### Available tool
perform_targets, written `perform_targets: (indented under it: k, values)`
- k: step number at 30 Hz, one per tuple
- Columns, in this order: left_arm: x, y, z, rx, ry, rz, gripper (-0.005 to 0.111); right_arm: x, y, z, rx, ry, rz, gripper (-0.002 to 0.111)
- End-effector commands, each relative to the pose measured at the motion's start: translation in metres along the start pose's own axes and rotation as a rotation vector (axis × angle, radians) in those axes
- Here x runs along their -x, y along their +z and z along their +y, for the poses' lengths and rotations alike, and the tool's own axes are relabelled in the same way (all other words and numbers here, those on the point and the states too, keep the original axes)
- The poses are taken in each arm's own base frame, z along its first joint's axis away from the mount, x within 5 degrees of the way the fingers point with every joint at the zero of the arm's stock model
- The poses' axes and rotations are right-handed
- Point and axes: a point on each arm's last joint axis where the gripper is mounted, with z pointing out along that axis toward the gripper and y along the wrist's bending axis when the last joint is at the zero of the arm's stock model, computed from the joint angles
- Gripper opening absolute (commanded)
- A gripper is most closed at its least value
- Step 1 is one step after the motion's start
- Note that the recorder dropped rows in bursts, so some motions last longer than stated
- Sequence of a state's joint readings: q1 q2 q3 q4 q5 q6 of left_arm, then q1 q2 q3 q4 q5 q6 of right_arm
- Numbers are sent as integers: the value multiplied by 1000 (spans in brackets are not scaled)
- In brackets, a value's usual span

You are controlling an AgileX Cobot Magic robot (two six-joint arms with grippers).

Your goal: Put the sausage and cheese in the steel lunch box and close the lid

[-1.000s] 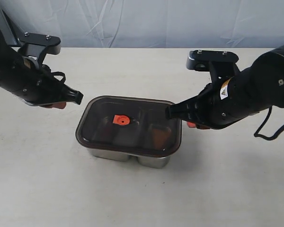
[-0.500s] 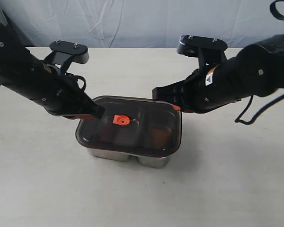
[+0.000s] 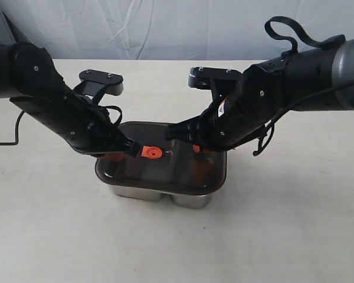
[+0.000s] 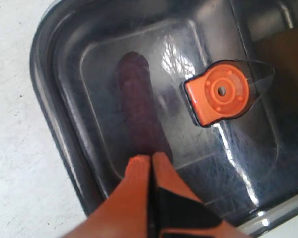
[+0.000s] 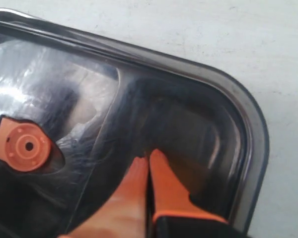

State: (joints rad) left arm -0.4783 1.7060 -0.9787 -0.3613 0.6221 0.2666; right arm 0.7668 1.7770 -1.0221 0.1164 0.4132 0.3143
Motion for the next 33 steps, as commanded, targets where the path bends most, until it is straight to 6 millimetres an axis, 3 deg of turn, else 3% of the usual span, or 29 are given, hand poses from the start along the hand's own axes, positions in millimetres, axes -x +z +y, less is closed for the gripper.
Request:
perform_targets:
  k: [1, 9, 16, 21, 33]
  values:
    - [-16, 19, 4, 5, 17, 141, 0, -9, 11, -3, -23, -2, 67, -1]
    - [-14, 15, 3, 9, 22, 115, 0, -8, 6, -3, -24, -11, 63, -1]
    - [1, -32, -6, 21, 75, -42, 0, 5, -45, 4, 20, -51, -80, -1]
    - [-2, -58, -11, 26, 105, -72, 0, -2, -70, 0, -26, -97, -26, -1]
    - [-14, -62, 3, 178, 39, 44, 0, -17, -65, -10, -128, -94, 151, -1]
